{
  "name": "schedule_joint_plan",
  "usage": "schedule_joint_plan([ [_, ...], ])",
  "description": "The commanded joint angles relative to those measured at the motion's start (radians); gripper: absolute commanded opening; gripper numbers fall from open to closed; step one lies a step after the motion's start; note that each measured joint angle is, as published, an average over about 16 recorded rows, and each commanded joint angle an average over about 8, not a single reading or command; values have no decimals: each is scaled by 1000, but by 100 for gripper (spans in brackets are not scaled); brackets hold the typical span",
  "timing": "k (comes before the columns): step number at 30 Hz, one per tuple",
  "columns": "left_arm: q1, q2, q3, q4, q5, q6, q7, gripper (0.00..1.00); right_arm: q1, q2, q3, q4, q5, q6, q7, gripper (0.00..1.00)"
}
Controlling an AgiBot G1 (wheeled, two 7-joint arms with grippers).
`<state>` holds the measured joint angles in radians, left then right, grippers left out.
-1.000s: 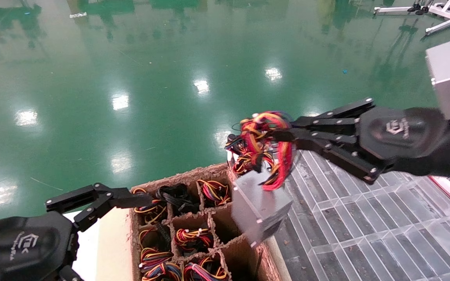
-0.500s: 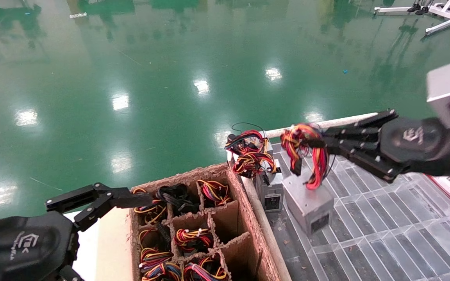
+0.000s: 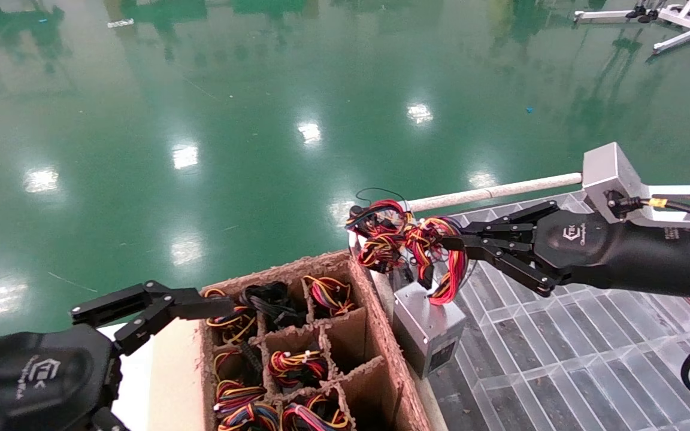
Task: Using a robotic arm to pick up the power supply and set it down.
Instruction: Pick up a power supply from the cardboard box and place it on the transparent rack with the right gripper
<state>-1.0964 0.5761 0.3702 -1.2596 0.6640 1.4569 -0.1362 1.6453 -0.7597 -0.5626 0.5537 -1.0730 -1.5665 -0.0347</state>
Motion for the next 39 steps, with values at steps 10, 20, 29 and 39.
schedule_joint_plan([
  [10, 0, 0, 0, 0, 0, 0, 0, 100, 7, -10, -8, -111, 28, -3, -64, 0],
  [20, 0, 0, 0, 0, 0, 0, 0, 100, 17, 15, -19, -124, 46, -1, -75, 0],
  [29, 0, 0, 0, 0, 0, 0, 0, 100, 19, -23, -38, -163, 45, 8, -93, 0],
  [39, 0, 0, 0, 0, 0, 0, 0, 100, 23, -87, -54, -252, 42, 11, -135, 0],
])
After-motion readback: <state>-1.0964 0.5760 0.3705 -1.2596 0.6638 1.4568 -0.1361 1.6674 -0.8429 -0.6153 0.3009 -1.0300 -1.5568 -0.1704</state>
